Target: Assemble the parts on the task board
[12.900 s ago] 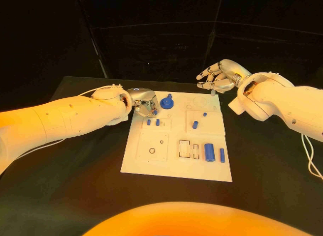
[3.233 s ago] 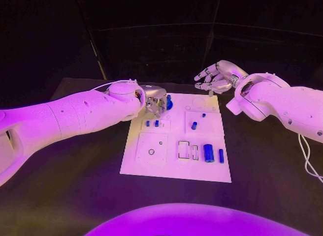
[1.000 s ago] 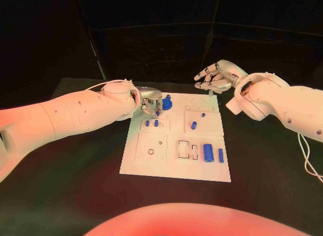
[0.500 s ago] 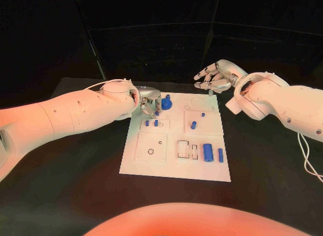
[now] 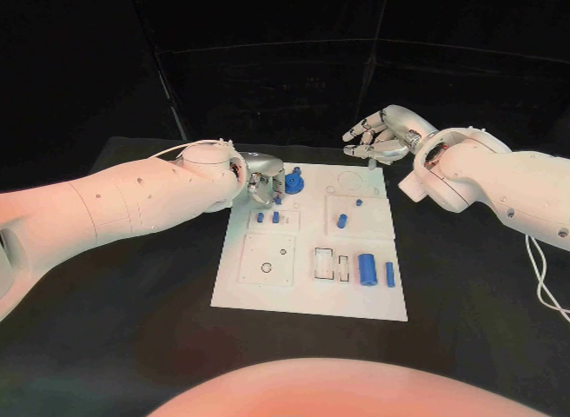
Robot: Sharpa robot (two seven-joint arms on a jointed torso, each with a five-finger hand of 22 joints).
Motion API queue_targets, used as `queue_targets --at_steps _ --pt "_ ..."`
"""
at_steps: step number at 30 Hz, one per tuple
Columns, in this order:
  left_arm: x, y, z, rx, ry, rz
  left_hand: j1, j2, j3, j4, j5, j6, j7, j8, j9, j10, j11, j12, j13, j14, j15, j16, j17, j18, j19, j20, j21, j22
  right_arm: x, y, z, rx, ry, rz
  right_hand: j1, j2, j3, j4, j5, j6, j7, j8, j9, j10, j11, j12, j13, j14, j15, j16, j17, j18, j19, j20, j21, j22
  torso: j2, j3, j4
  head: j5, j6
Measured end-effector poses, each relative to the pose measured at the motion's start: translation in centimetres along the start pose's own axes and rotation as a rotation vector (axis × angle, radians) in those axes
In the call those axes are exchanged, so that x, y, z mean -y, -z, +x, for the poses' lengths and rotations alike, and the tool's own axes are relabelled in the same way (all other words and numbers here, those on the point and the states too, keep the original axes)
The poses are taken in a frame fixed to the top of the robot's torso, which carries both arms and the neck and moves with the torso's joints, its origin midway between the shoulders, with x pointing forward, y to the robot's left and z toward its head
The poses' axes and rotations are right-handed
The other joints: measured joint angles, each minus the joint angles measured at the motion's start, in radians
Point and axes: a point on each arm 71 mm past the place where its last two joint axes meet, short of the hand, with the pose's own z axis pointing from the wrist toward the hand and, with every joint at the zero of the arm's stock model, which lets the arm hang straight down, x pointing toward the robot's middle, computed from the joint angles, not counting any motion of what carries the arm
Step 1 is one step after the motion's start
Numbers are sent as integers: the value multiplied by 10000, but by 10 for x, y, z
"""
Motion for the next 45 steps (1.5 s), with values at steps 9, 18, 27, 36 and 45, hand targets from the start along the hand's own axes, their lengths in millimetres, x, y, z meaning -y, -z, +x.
queue_targets --at_steps 9,18,27,36,45 --pt "1 -1 0 6 -30 -7 -983 -344 -250 507 2 34 33 32 11 116 15 -152 -101 70 70 38 26 -1 0 0 -82 -72 0 0 0 -2 -2 -2 0 0 0 0 0 0 0 0 0 0 0 0 0 0 0 0 0 0 0 0 0 0 2 4 -6 -14 -5" --pt "2 -2 -1 10 -32 46 -1390 -657 -722 749 5 -168 183 31 0 118 18 -232 -121 69 70 38 -58 1 37 37 -289 -225 0 0 0 -1 -3 -2 0 0 5 5 0 0 0 0 0 0 0 0 -3 0 0 0 0 0 0 0 0 1 2 0 -6 -41 -9" --pt "2 -2 -1 18 -25 47 -1411 -678 -927 873 7 -223 207 31 0 96 40 -245 -98 105 106 38 -49 1 98 98 -430 -322 0 0 0 -1 -3 -4 0 0 30 30 0 0 0 0 0 0 0 0 -18 0 0 0 7 0 36 36 0 1 2 -6 -6 -47 -25" --pt "2 -2 -1 31 -21 29 -520 -75 -277 642 1 -16 115 201 58 454 -37 -309 -130 193 17 107 40 0 270 -53 -431 -332 0 0 0 -3 -4 -6 0 0 29 29 0 0 0 0 0 0 0 0 -18 0 0 0 6 0 35 35 0 -7 3 -6 -5 -53 -25" --pt "5 -4 0 10 -5 85 -142 42 311 339 -39 121 118 268 57 725 -55 -617 -181 229 -19 107 39 1 319 -101 -314 -119 0 0 0 -4 -5 -6 0 0 29 28 0 0 0 0 0 0 0 0 -17 0 0 0 5 -1 35 35 0 -6 3 -3 -5 -67 -30"
